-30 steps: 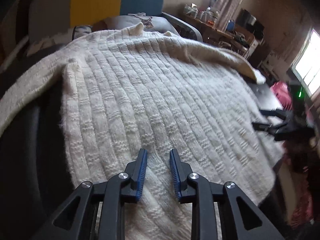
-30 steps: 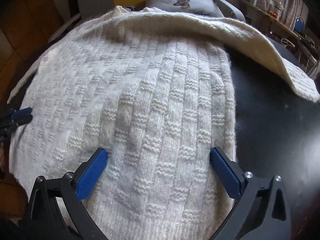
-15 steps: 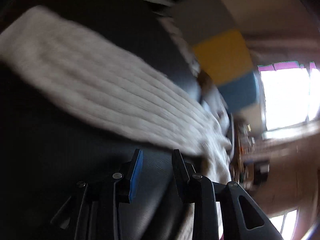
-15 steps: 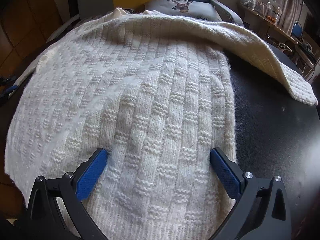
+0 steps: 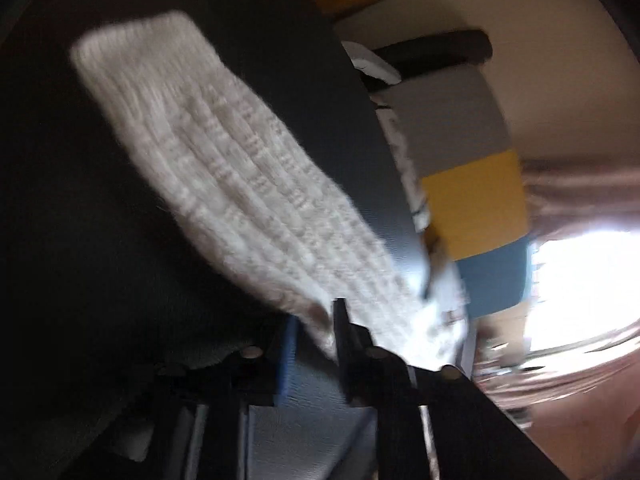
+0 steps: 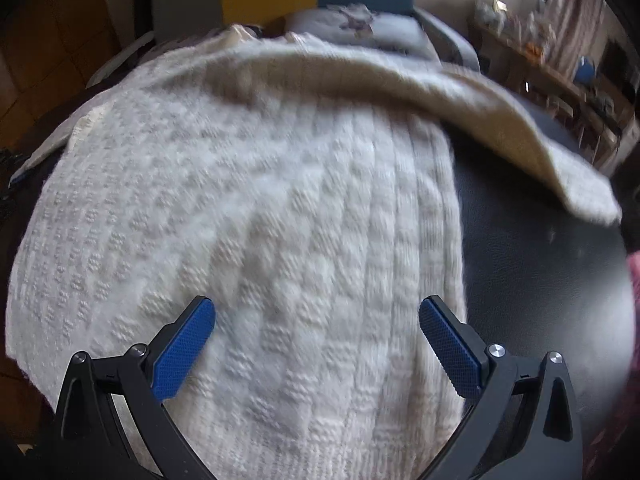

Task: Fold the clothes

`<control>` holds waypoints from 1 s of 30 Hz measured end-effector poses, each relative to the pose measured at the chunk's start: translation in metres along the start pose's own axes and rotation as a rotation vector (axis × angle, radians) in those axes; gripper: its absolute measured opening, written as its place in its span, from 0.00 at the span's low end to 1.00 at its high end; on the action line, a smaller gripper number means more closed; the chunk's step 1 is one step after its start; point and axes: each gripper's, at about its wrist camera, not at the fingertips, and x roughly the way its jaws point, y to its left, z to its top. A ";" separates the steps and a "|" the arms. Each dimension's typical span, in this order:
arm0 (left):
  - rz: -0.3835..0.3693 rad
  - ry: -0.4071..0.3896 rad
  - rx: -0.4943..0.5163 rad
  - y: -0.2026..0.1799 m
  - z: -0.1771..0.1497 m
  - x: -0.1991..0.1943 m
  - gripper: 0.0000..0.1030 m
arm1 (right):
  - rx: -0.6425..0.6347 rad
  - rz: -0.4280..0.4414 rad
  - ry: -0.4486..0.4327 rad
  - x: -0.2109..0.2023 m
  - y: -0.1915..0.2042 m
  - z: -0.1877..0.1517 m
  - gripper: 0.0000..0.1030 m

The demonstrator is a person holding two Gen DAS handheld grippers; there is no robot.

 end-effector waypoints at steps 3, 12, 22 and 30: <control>0.022 -0.002 0.022 0.003 0.006 -0.001 0.07 | -0.020 0.000 0.007 0.006 0.009 0.006 1.00; 0.148 -0.062 0.124 -0.004 0.036 -0.001 0.08 | 0.057 0.019 0.051 0.023 0.014 0.008 1.00; 0.104 -0.034 0.270 -0.041 0.007 -0.031 0.21 | 0.120 0.064 0.028 0.010 -0.004 0.011 1.00; -0.125 0.156 0.738 -0.115 -0.148 -0.052 0.22 | 0.120 0.288 -0.024 -0.042 -0.046 -0.028 1.00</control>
